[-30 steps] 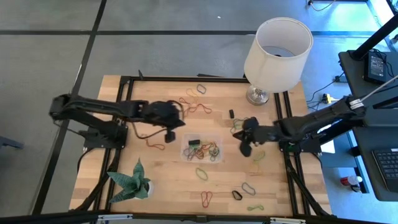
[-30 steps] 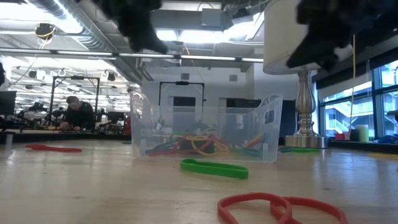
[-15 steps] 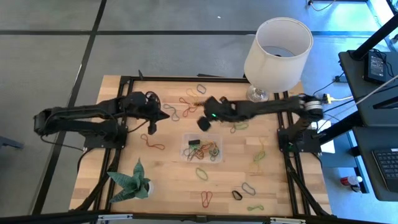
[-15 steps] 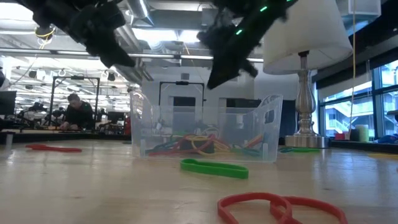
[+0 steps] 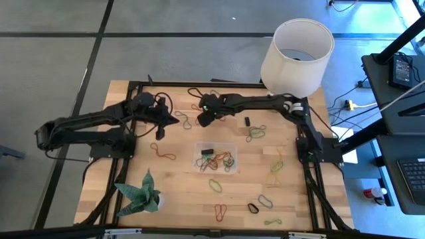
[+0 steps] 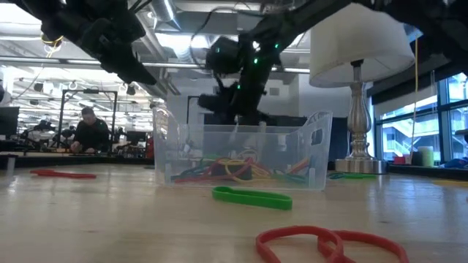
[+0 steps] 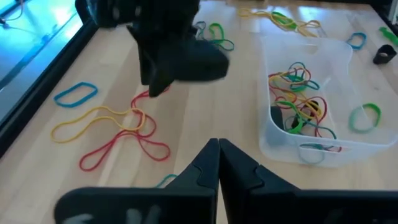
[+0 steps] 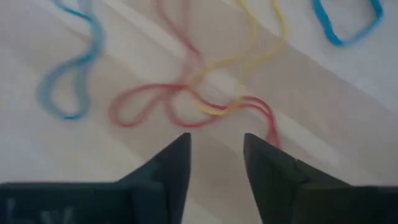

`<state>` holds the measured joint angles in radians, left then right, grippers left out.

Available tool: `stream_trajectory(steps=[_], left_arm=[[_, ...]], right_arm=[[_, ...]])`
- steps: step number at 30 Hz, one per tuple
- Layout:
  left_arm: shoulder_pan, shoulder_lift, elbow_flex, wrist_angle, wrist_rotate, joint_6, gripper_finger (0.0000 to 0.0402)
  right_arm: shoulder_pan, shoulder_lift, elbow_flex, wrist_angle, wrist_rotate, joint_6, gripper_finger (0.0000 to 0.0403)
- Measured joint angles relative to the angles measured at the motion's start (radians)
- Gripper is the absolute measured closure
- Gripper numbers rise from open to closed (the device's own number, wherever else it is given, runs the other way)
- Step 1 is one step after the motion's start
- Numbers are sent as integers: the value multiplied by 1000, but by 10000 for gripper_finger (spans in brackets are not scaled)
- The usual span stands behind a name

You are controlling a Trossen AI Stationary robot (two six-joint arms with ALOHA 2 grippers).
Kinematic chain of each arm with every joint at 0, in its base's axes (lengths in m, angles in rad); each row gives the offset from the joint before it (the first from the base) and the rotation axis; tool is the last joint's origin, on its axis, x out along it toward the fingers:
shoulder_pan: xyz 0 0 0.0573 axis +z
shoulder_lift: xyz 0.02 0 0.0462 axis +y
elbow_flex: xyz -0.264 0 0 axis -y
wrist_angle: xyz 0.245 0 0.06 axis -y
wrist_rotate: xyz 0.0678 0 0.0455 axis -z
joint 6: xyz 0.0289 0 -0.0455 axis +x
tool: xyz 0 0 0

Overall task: Pick and place rubber bands into bin
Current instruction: Put the red rubber band into the transparent bin

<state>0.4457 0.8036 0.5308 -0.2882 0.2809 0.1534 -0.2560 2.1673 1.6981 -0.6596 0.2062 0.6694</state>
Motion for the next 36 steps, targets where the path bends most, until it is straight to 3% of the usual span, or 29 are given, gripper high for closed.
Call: stream_trajectory(steps=[5, 11, 17, 24, 33, 36], left_arm=[[43, 0, 0, -2, 50, 35, 400], [83, 0, 0, -3, 87, 49, 399], [95, 0, 0, -4, 103, 71, 400], [95, 0, 0, -4, 102, 114, 400], [95, 0, 0, 0, 99, 99, 400], [92, 0, 0, 1, 98, 70, 398]], right_arm=[[-45, 58, 14, -56, 0, 73, 226], [-84, 97, 14, -85, -28, 82, 232], [-91, 129, 20, -110, -59, 77, 281], [-58, 133, 19, -123, -39, 56, 392], [18, 23, 7, -154, 40, 89, 400], [43, -48, 11, -151, 121, 82, 401]])
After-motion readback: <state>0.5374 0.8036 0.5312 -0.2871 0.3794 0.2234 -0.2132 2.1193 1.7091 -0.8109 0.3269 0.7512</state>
